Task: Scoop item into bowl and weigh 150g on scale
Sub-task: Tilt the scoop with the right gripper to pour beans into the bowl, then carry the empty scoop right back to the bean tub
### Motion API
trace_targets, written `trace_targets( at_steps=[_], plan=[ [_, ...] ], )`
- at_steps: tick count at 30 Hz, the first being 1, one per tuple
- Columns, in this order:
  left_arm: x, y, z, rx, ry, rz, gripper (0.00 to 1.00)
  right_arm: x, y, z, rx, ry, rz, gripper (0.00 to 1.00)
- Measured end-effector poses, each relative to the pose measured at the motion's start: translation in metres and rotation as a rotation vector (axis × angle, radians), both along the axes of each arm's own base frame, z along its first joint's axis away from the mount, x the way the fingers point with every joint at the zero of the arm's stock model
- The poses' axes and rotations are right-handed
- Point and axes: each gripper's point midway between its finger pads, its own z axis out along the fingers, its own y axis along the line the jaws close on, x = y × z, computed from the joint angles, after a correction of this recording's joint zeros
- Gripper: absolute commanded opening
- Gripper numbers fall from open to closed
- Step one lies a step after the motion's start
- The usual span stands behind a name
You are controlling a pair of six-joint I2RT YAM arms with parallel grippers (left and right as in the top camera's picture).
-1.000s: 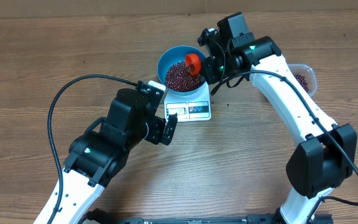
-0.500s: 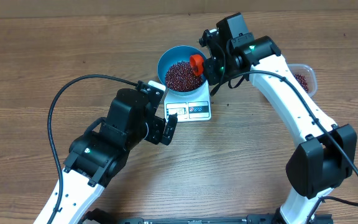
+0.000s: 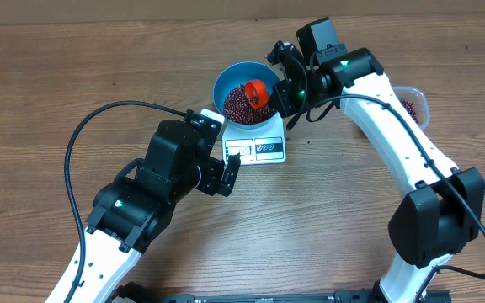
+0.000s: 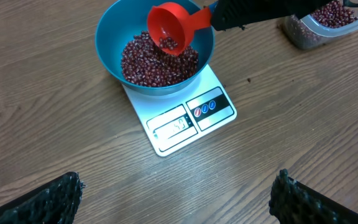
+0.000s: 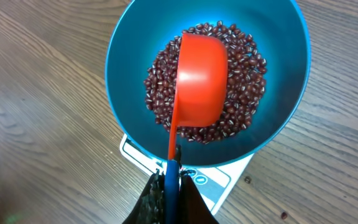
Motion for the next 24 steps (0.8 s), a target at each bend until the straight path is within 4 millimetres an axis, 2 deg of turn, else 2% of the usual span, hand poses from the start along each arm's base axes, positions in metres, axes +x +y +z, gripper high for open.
trace_targets(
  at_steps=[9, 14, 20, 24],
  plan=[
    [0.000, 0.000, 0.000, 0.000, 0.000, 0.000, 0.99, 0.001, -0.006, 0.004, 0.062, 0.032, -0.009, 0.04],
    [0.000, 0.000, 0.000, 0.000, 0.000, 0.000, 1.00, -0.001, -0.016, 0.006, 0.070, 0.053, -0.030, 0.04],
    [0.000, 0.000, 0.000, 0.000, 0.000, 0.000, 0.99, 0.001, -0.037, 0.028, 0.087, 0.020, -0.072, 0.04],
    [0.000, 0.000, 0.000, 0.000, 0.000, 0.000, 1.00, 0.001, -0.060, 0.049, 0.100, -0.018, -0.123, 0.04]
  ],
)
